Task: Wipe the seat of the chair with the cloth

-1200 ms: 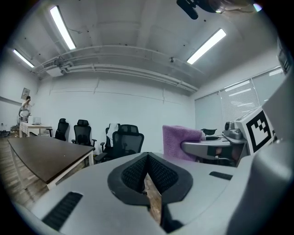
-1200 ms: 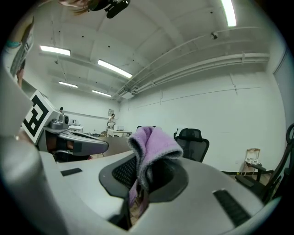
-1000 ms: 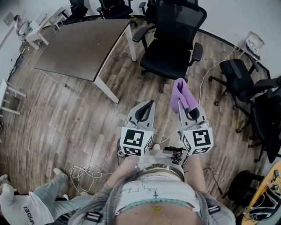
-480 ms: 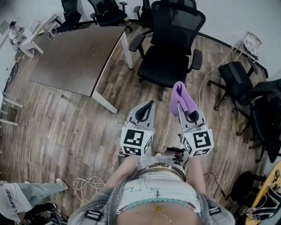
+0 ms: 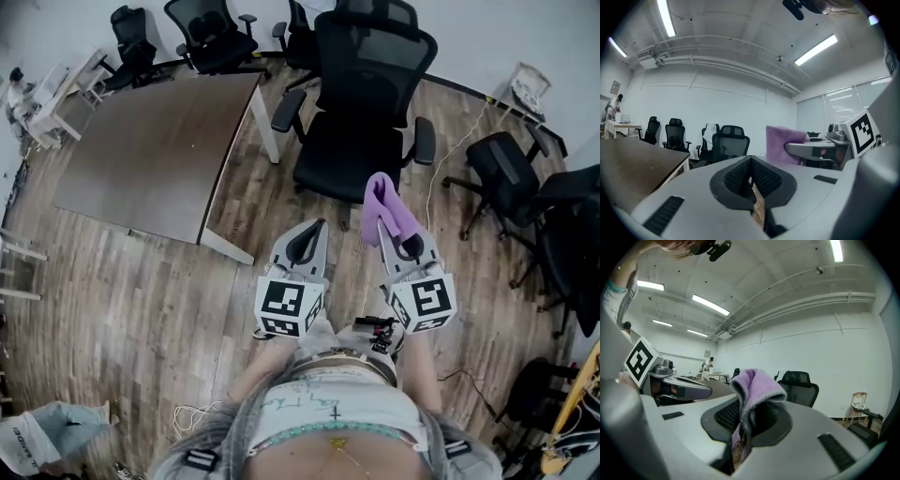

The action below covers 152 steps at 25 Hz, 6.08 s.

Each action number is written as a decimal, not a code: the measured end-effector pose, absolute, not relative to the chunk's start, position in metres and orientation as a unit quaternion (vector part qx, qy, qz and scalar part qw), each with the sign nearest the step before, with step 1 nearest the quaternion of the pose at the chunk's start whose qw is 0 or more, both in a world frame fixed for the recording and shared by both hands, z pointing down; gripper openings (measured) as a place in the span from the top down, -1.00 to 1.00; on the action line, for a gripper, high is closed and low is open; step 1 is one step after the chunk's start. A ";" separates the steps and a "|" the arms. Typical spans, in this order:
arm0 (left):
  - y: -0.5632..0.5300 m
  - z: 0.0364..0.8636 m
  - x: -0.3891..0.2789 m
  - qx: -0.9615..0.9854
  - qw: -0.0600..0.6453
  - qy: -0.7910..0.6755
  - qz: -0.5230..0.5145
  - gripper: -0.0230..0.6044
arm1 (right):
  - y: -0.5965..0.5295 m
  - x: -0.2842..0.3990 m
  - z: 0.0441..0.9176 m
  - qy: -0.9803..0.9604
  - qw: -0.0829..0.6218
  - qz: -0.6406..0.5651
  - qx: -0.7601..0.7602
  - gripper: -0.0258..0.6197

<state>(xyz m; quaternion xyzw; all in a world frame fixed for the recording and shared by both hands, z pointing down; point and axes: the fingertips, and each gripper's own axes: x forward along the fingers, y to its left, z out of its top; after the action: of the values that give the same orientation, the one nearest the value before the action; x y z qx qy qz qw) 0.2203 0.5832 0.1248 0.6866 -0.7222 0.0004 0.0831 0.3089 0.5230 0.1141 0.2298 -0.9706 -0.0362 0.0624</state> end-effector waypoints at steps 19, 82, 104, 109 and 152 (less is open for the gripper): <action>0.501 0.125 0.148 0.691 0.090 -0.717 0.006 0.92 | 0.443 0.232 0.121 -0.970 0.072 -0.023 0.230 0.77; 0.186 0.132 -0.025 0.777 0.099 -0.620 0.042 0.92 | 0.144 0.101 0.115 -0.933 0.070 -0.011 0.354 0.77; 0.025 0.140 0.034 0.728 0.116 -0.672 0.070 0.92 | -0.046 0.183 0.127 -0.949 0.072 0.017 0.306 0.77; 0.008 0.145 0.050 0.711 0.120 -0.687 0.089 0.92 | -0.068 0.186 0.139 -0.960 0.074 0.028 0.270 0.77; -0.025 0.286 -0.170 0.743 0.198 -0.625 0.133 0.92 | -0.102 -0.014 0.267 -0.933 0.143 0.098 0.314 0.77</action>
<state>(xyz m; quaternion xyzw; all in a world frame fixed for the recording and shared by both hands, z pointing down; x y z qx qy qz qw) -0.1702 -0.0249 0.2862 0.7433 -0.6249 0.1331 0.1984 -0.0136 -0.1024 0.2669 0.3142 -0.9334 0.0984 0.1430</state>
